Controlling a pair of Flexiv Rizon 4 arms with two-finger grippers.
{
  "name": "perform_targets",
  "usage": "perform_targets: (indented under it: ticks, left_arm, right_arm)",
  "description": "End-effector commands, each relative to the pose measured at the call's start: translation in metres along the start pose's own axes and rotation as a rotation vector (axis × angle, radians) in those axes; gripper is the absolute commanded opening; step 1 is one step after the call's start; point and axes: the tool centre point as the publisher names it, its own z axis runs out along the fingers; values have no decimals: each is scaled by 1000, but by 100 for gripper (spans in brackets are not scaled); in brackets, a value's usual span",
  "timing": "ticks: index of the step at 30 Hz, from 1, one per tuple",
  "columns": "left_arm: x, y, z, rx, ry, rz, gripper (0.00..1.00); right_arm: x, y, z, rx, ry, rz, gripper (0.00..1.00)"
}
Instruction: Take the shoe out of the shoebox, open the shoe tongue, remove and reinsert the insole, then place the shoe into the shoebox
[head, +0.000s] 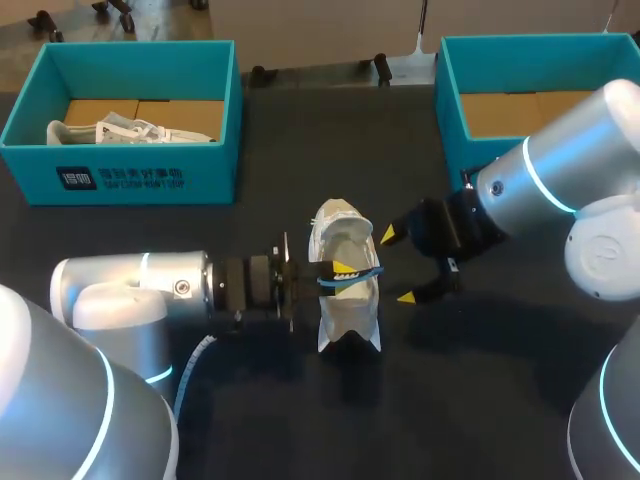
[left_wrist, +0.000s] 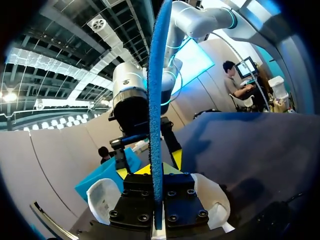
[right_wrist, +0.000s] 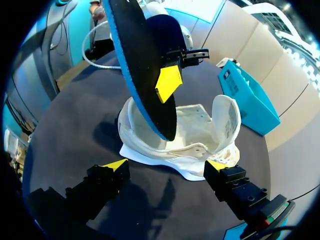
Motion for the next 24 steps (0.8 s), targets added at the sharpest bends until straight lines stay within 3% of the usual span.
perform_targets:
  ticks: [1, 24]
  left_arm:
    - [-3, 1, 3, 2, 2, 6, 0]
    - [0, 36, 6, -65, 65, 78, 0]
  right_arm:
    - [1, 0, 1, -1, -2, -1, 100]
    - [1, 0, 1, -1, -2, -1, 100]
